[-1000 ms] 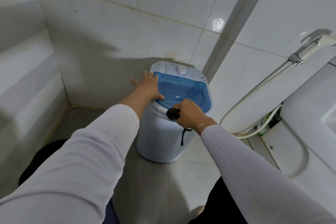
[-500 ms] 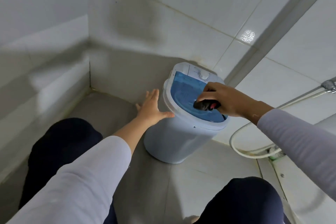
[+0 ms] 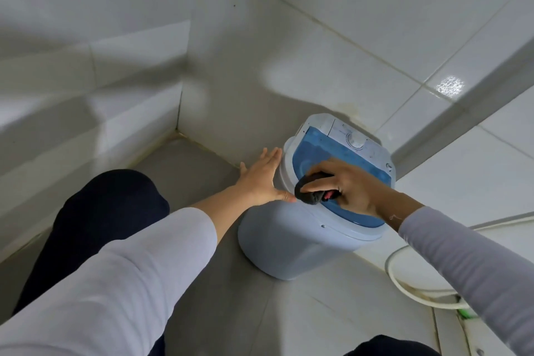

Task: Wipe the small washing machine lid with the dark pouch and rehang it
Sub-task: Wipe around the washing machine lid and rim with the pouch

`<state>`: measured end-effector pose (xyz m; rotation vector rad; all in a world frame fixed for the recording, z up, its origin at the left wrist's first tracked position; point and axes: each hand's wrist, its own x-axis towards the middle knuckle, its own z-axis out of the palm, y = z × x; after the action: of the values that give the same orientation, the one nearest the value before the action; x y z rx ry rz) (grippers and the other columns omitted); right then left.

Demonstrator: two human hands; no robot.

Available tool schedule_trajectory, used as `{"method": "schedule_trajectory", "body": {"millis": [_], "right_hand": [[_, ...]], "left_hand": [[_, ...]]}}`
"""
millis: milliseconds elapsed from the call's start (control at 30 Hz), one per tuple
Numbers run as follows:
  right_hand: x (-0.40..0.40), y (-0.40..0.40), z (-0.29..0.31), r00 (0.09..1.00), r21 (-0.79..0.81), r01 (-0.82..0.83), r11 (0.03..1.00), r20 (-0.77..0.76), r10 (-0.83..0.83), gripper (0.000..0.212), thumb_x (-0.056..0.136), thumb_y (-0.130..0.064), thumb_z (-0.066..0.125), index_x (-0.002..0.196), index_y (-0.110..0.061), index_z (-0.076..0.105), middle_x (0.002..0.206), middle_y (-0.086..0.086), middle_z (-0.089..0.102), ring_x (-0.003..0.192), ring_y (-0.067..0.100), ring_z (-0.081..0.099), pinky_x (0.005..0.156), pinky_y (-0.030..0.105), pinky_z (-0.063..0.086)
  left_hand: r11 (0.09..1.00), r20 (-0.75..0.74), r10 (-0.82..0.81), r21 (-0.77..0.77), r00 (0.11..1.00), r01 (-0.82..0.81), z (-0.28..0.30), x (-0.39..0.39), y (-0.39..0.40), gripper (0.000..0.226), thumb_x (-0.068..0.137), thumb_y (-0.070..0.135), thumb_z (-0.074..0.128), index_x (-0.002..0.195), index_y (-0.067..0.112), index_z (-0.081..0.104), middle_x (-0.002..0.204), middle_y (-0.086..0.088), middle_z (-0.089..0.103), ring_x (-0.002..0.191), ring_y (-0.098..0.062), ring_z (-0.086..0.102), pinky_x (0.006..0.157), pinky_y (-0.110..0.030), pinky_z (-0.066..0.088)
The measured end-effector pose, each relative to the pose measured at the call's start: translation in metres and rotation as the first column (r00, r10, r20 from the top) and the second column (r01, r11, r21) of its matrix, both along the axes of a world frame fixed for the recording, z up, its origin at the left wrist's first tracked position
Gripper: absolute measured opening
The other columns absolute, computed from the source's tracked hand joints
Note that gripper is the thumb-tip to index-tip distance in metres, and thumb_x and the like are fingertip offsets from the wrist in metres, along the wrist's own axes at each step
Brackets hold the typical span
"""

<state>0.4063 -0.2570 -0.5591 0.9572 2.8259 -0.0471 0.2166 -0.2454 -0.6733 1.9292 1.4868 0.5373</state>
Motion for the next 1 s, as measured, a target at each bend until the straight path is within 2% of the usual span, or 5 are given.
{"method": "schedule_trajectory", "body": {"millis": [133, 233, 300, 467, 1000], "right_hand": [[0.010, 0.006, 0.001, 0.995, -0.116, 0.093, 0.989, -0.010, -0.094, 0.055, 0.071, 0.003, 0.072, 0.116, -0.026, 0.065, 0.131, 0.004, 0.056, 0.116, 0.026, 0.053, 0.094, 0.034, 0.047], [0.009, 0.005, 0.001, 0.985, -0.211, 0.167, 0.963, -0.011, -0.173, 0.049, 0.069, -0.019, 0.079, 0.116, -0.026, 0.065, 0.133, -0.001, 0.054, 0.115, 0.010, 0.046, 0.093, 0.009, 0.029], [0.008, 0.003, 0.000, 0.976, -0.242, 0.195, 0.950, -0.049, -0.213, 0.048, 0.068, -0.028, 0.079, 0.114, -0.026, 0.066, 0.132, -0.002, 0.055, 0.114, 0.007, 0.045, 0.092, 0.005, 0.027], [0.009, -0.002, -0.004, 0.963, -0.249, 0.200, 0.948, -0.126, -0.236, 0.033, 0.073, -0.022, 0.076, 0.106, -0.022, 0.071, 0.129, 0.003, 0.059, 0.116, 0.020, 0.056, 0.100, 0.031, 0.045], [-0.014, 0.006, -0.005, 0.999, 0.002, 0.050, 0.999, 0.016, -0.050, 0.037, 0.076, 0.006, 0.064, 0.104, -0.017, 0.072, 0.123, 0.007, 0.064, 0.109, 0.034, 0.055, 0.089, 0.038, 0.048]], "left_hand": [[1.000, -0.018, -0.012, -0.002, 1.000, 0.012, 0.001, 0.000, 0.003, 0.122, 0.069, 0.063, 0.070, 0.154, 0.019, -0.007, 0.163, 0.006, -0.009, 0.150, -0.015, -0.013, 0.115, -0.065, 0.002], [1.000, -0.036, -0.018, 0.004, 0.999, 0.018, 0.000, 0.000, 0.004, 0.122, 0.069, 0.063, 0.069, 0.154, 0.020, -0.007, 0.163, 0.007, -0.008, 0.150, -0.015, -0.012, 0.115, -0.065, 0.003], [1.000, -0.045, -0.026, 0.010, 0.999, 0.026, 0.000, 0.000, 0.005, 0.123, 0.069, 0.064, 0.069, 0.154, 0.019, -0.007, 0.163, 0.007, -0.008, 0.150, -0.015, -0.012, 0.115, -0.066, 0.004], [1.000, -0.050, -0.029, 0.007, 0.998, 0.029, 0.001, 0.000, 0.004, 0.122, 0.070, 0.064, 0.069, 0.154, 0.019, -0.007, 0.163, 0.007, -0.009, 0.150, -0.016, -0.012, 0.115, -0.065, 0.003], [0.998, -0.090, -0.054, -0.024, 0.995, 0.052, 0.002, 0.000, 0.006, 0.121, 0.070, 0.066, 0.066, 0.154, 0.017, -0.006, 0.163, 0.005, -0.008, 0.150, -0.018, -0.011, 0.113, -0.069, 0.004]]}}
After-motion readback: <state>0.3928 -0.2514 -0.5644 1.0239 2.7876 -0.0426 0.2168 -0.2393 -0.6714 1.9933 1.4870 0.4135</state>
